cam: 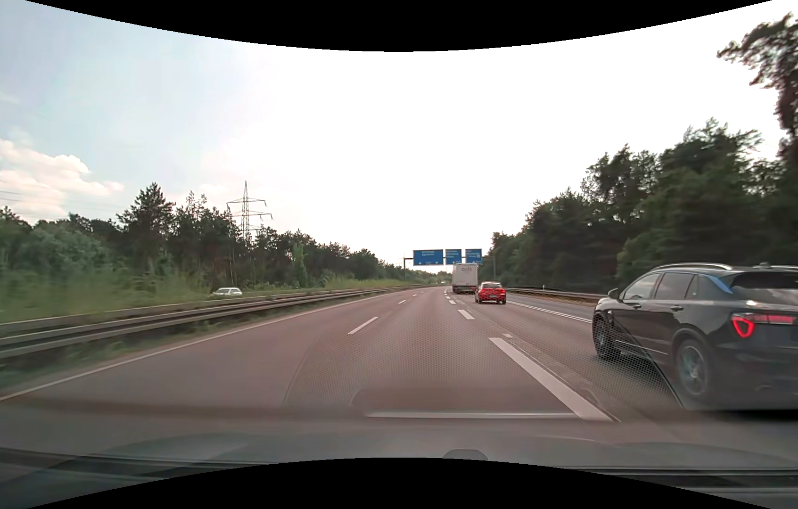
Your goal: Follow the waypoints while adhering to traffic rules and regulations
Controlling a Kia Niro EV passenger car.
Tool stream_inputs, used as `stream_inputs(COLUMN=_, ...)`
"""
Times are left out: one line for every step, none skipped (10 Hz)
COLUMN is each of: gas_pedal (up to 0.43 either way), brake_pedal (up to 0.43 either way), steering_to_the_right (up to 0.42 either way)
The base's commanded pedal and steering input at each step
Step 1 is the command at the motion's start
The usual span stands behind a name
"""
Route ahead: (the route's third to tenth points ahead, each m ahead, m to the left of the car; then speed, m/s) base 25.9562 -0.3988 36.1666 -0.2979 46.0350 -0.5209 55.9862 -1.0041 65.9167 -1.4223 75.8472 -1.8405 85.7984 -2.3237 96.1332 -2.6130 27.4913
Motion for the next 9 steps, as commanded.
stream_inputs(gas_pedal=0.228, brake_pedal=0.0, steering_to_the_right=-0.001)
stream_inputs(gas_pedal=0.228, brake_pedal=0.0, steering_to_the_right=-0.001)
stream_inputs(gas_pedal=0.228, brake_pedal=0.0, steering_to_the_right=-0.001)
stream_inputs(gas_pedal=0.228, brake_pedal=0.0, steering_to_the_right=-0.001)
stream_inputs(gas_pedal=0.228, brake_pedal=0.0, steering_to_the_right=-0.001)
stream_inputs(gas_pedal=0.228, brake_pedal=0.0, steering_to_the_right=-0.001)
stream_inputs(gas_pedal=0.228, brake_pedal=0.0, steering_to_the_right=-0.001)
stream_inputs(gas_pedal=0.228, brake_pedal=0.0, steering_to_the_right=-0.001)
stream_inputs(gas_pedal=0.228, brake_pedal=0.0, steering_to_the_right=0.0)
